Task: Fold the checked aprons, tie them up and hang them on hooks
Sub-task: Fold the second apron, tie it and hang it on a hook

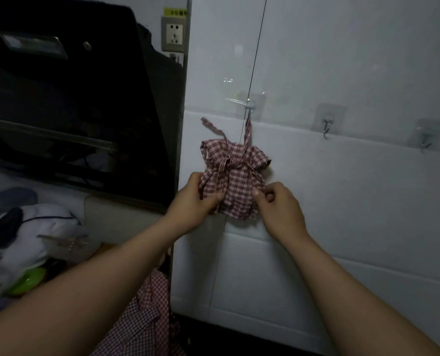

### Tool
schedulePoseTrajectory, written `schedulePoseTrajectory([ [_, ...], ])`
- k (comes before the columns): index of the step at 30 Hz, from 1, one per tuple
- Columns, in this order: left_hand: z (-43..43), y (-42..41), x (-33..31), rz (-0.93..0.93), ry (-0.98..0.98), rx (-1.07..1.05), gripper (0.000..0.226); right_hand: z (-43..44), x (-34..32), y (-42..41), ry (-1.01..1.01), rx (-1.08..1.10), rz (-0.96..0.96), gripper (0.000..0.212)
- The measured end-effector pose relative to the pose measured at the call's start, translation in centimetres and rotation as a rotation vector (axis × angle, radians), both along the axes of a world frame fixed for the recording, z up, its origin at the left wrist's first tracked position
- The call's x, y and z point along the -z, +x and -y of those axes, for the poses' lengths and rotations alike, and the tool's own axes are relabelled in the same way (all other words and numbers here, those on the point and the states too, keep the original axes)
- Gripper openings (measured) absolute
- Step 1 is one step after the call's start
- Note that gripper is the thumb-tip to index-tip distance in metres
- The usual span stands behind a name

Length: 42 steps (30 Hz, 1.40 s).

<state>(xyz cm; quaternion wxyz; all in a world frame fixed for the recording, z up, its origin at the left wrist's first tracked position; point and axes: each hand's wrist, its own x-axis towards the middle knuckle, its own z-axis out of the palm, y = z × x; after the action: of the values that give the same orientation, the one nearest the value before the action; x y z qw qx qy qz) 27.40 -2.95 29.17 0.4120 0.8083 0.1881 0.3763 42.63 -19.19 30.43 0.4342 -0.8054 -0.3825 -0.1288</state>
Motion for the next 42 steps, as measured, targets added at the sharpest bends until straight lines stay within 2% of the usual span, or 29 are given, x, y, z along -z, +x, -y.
schedulePoseTrajectory([
  [4, 1.5, -2.5, 0.8, -0.027, -0.03, -0.142, 0.061, 1.8, 1.3, -0.4, 0.108, 0.0, -0.048, 0.037],
  [8, 2.6, -4.7, 3.3, -0.094, -0.094, -0.173, 0.027, 3.0, 5.0, -1.4, 0.151, -0.021, -0.166, 0.039],
  [11, 4.3, -6.6, 6.4, -0.19, -0.12, -0.184, 0.016, 3.3, 8.9, -2.7, 0.123, -0.092, -0.286, 0.036],
  [14, 5.1, -8.6, 8.9, -0.279, -0.086, -0.223, 0.011, 3.2, 11.5, -4.2, 0.052, -0.171, -0.376, 0.036],
  [19, 5.7, -11.7, 10.8, -0.386, -0.056, -0.275, 0.015, 2.1, 14.1, -6.2, -0.056, -0.274, -0.428, 0.026],
  [25, 2.8, -17.3, 14.2, -0.405, -0.118, -0.372, 0.032, -2.6, 18.3, -11.6, -0.298, -0.453, -0.457, 0.022],
  [28, 0.6, -20.5, 17.1, -0.432, -0.16, -0.456, 0.038, -5.7, 20.7, -14.9, -0.438, -0.561, -0.438, 0.029],
  [31, -2.1, -24.1, 21.9, -0.533, -0.201, -0.476, 0.019, -9.2, 24.6, -18.0, -0.609, -0.609, -0.496, 0.03],
  [33, -4.0, -26.2, 25.5, -0.662, -0.196, -0.44, 0.004, -10.9, 27.8, -19.3, -0.667, -0.547, -0.556, 0.029],
  [34, -4.3, -26.8, 26.9, -0.729, -0.176, -0.415, 0.008, -11.0, 28.8, -19.6, -0.687, -0.501, -0.602, 0.029],
  [36, -5.5, -27.9, 29.6, -0.884, -0.126, -0.358, 0.034, -11.6, 30.3, -20.1, -0.709, -0.416, -0.693, 0.027],
  [38, -6.7, -27.9, 31.5, -1.022, -0.015, -0.303, 0.063, -12.5, 31.4, -20.2, -0.669, -0.338, -0.659, 0.027],
  [40, -8.4, -27.0, 33.2, -1.152, 0.079, -0.227, 0.081, -14.4, 33.2, -19.5, -0.67, -0.282, -0.403, 0.032],
  [42, -9.2, -26.0, 34.1, -1.256, 0.102, -0.14, 0.089, -15.9, 34.2, -18.7, -0.765, -0.304, -0.11, 0.038],
])
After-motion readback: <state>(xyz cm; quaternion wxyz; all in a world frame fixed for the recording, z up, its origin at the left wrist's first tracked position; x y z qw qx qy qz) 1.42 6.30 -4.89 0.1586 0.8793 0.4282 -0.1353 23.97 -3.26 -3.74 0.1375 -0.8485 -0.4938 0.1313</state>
